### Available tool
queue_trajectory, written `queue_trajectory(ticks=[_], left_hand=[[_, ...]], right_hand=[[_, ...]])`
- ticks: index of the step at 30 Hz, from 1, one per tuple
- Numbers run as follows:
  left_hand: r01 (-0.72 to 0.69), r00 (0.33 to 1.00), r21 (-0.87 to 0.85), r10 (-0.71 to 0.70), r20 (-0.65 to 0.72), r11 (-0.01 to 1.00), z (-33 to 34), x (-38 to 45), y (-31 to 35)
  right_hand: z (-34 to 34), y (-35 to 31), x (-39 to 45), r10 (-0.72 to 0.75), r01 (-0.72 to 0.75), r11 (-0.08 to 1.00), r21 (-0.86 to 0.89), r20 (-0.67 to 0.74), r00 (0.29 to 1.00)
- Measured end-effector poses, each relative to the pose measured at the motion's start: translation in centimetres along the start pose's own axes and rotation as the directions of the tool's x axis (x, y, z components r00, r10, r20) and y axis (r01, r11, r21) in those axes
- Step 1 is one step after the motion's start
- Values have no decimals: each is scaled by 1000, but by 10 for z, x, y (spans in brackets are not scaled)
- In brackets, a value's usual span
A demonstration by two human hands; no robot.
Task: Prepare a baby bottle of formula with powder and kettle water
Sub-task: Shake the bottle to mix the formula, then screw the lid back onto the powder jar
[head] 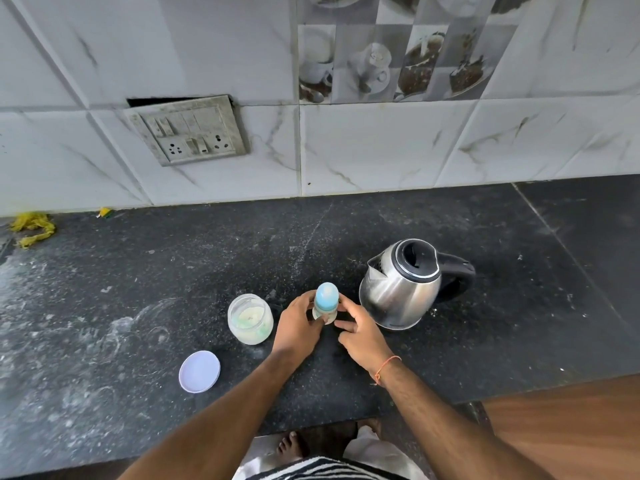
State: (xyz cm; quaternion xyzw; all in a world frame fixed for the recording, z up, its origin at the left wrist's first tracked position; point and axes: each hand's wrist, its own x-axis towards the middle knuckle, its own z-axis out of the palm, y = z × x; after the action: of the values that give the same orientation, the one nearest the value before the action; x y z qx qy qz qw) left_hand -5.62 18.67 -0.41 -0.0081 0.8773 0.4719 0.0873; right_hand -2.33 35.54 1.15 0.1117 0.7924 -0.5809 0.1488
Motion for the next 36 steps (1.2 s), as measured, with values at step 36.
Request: queue_trajectory(ticks=[36], left_hand=[[260, 955, 319, -196, -220, 911, -108, -163, -83]], right_hand=[[73, 19, -59, -143, 209, 956, -205, 294, 945]])
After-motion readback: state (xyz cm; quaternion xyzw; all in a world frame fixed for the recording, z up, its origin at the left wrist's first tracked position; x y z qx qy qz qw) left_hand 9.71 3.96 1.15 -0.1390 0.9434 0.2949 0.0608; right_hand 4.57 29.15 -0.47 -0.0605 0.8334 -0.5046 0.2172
